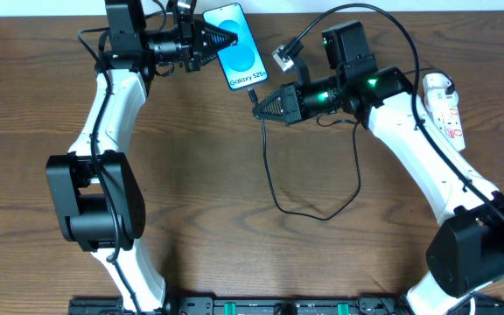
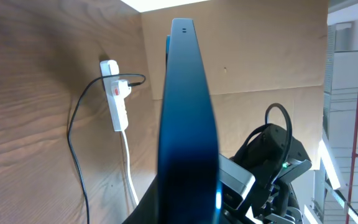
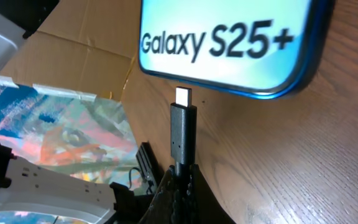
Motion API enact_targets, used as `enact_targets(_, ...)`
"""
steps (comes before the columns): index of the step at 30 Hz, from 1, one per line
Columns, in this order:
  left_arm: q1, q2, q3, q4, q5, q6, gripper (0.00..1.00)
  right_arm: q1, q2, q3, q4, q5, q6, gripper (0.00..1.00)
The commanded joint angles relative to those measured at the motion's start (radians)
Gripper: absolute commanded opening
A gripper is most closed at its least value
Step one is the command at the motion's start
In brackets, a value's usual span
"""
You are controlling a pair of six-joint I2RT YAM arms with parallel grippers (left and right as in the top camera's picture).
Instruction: Plug charger to phone and switch on socket
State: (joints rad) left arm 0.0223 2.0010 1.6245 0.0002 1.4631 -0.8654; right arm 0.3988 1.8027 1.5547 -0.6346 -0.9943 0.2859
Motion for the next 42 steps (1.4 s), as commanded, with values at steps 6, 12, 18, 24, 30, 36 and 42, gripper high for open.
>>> enact_targets(6, 0.002, -0.015, 0.003, 0.005, 0.021, -0.008, 0.07, 0.001, 0.016, 0.000, 0.041, -0.002, 0.040, 0.01)
enact_targets(12, 0.002, -0.015, 0.003, 0.005, 0.021, -0.008, 0.07, 0.001, 0.016, 0.000, 0.041, 0.045, 0.074, 0.01)
enact_targets(18, 0.002, -0.015, 0.003, 0.005, 0.021, -0.008, 0.07, 0.001, 0.016, 0.000, 0.041, 0.069, 0.096, 0.01)
enact_targets(24, 0.002, -0.015, 0.003, 0.005, 0.021, -0.008, 0.07, 0.002, 0.016, 0.000, 0.056, 0.069, 0.105, 0.01)
enact_targets(30, -0.002, -0.015, 0.003, 0.005, 0.033, 0.001, 0.07, 0.003, 0.016, 0.000, 0.111, 0.069, 0.143, 0.01)
enact_targets(36, -0.002, -0.015, 0.003, 0.005, 0.055, 0.015, 0.07, 0.003, 0.016, 0.000, 0.138, 0.076, 0.156, 0.01)
enact_targets(42, 0.000, -0.015, 0.003, 0.005, 0.055, 0.015, 0.07, -0.003, 0.016, 0.000, 0.110, 0.072, 0.143, 0.13)
